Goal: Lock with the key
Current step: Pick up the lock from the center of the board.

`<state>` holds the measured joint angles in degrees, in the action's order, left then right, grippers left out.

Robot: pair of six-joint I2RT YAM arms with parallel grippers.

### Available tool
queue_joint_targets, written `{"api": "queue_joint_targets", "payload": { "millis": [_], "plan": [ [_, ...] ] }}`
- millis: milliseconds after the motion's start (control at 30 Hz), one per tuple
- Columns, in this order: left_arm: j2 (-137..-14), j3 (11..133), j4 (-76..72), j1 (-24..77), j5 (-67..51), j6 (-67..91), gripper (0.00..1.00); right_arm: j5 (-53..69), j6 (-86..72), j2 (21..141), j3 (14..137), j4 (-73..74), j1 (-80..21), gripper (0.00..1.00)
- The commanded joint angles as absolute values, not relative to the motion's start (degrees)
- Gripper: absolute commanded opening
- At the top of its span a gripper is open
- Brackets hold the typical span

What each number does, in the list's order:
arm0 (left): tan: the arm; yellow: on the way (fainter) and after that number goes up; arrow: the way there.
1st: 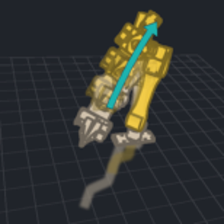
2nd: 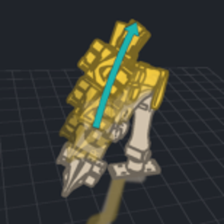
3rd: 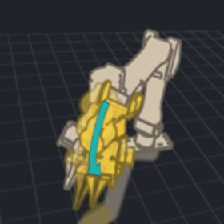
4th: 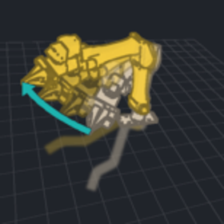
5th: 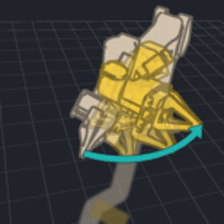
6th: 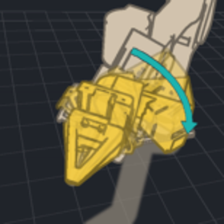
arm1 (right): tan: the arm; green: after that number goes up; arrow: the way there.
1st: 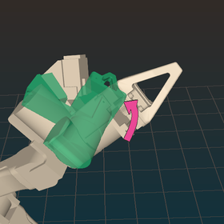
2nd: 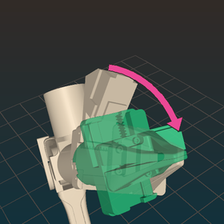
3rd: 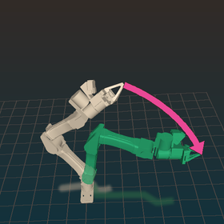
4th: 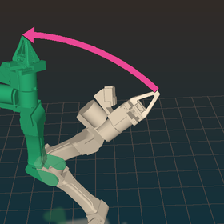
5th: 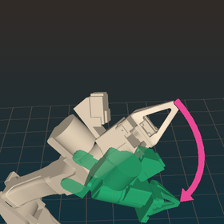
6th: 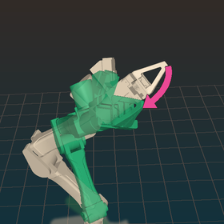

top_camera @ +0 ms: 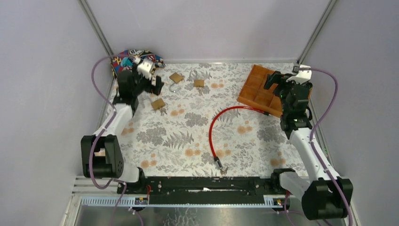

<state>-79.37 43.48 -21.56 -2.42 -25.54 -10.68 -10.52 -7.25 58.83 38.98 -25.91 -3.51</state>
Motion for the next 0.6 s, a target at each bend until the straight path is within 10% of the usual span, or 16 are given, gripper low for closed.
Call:
{"api": "queue_joint_targets", "payload": {
  "millis": [0, 200, 567],
  "plan": [
    [-91.0, 71.8, 24.4, -2.5, -27.8, -23.5, 0.98, 3.5, -11.7, 62.9, 52.3, -2.6, -3.3, 1.0],
    [-103.0, 84.9, 34.3, -3.1, -27.9, -9.9, 0.94, 10.1, -16.7, 68.7, 63.9, 15.7, -3.6, 0.99],
    [-116.8, 92.0, 48.8, -3.4, -26.7, -63.7, 0.99, 14.3, -15.7, 65.9, 64.0, 23.5, -6.2, 0.99]
  ]
}}
